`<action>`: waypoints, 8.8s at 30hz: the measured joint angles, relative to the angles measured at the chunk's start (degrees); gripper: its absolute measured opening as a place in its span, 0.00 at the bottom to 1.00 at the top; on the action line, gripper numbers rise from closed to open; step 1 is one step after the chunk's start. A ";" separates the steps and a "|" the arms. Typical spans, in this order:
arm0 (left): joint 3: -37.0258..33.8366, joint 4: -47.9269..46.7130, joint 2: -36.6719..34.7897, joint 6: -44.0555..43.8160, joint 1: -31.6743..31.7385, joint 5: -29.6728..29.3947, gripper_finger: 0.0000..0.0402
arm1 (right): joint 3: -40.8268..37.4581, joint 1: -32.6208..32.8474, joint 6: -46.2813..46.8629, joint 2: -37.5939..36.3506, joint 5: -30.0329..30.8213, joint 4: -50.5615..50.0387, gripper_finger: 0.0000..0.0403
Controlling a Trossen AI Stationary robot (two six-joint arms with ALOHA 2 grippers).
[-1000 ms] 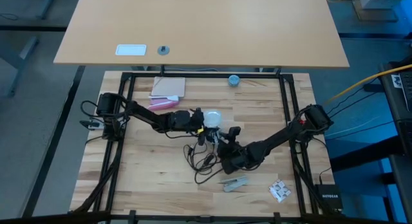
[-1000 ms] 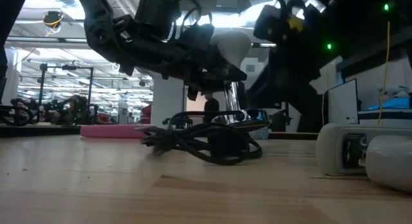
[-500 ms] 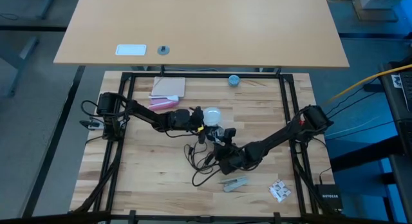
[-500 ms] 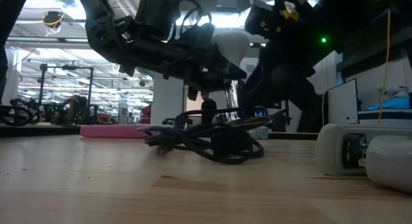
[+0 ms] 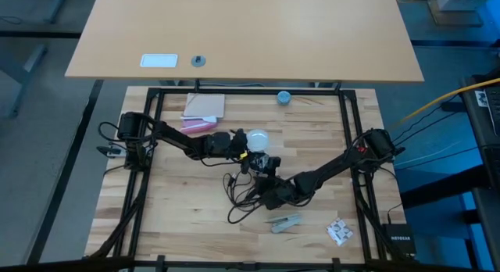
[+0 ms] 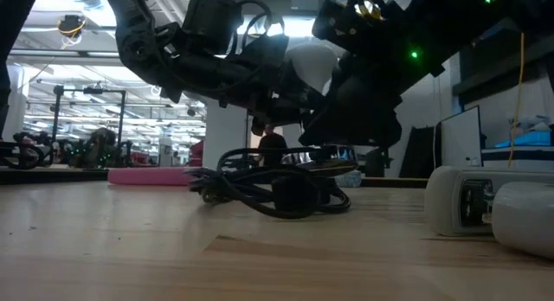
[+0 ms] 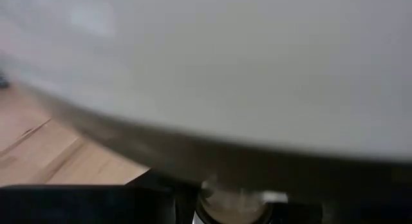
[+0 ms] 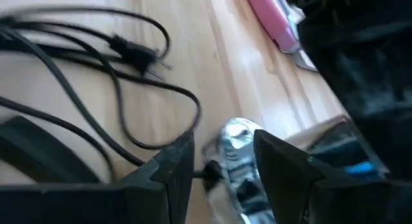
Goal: Screw lightbulb
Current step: Insert the lightbulb into the lamp, then remove the lightbulb from the lamp
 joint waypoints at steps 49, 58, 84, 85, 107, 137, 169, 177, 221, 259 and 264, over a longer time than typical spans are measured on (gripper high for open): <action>0.00 -0.82 0.02 -1.09 -0.91 -0.20 0.38 | -0.07 -0.39 29.55 -0.04 12.55 -37.96 0.41; -0.04 -2.94 0.00 -2.90 -1.54 2.68 0.38 | -0.15 -4.24 25.06 0.00 15.36 -39.32 0.41; 0.02 -5.97 -0.02 -2.01 0.28 0.27 0.38 | -0.04 3.21 21.33 -4.35 -5.57 -26.36 0.41; 0.02 -5.97 -0.02 -1.93 0.28 0.21 0.38 | -0.04 3.13 20.53 -4.35 -5.59 -25.72 0.41; 0.00 -6.02 -0.02 -2.31 -0.57 0.11 0.38 | -0.04 0.41 20.48 2.73 5.52 -26.53 0.41; -0.02 -6.06 -0.02 -2.47 -2.91 0.63 0.38 | -3.89 -9.79 12.66 2.69 11.25 -24.91 0.41; -0.02 -7.16 0.09 7.54 0.61 -6.30 0.38 | -3.91 -6.32 0.59 -5.84 -12.71 -23.75 0.41; 0.07 -9.48 -0.02 8.63 0.56 -5.16 0.42 | -3.87 -5.95 -1.67 -6.51 -9.28 -23.42 0.41; -0.09 -64.78 -31.09 1.97 0.57 -4.87 0.66 | -3.75 -5.92 -6.82 -29.14 -10.23 -37.12 0.41; 0.00 -90.65 -62.72 -12.23 -11.96 -3.83 0.66 | 19.32 -5.90 -20.00 -50.98 -16.08 -57.97 0.41; -1.56 -87.36 -63.25 -11.70 -13.16 -7.44 0.66 | 8.70 -5.90 -19.89 -54.06 -15.75 -52.80 0.41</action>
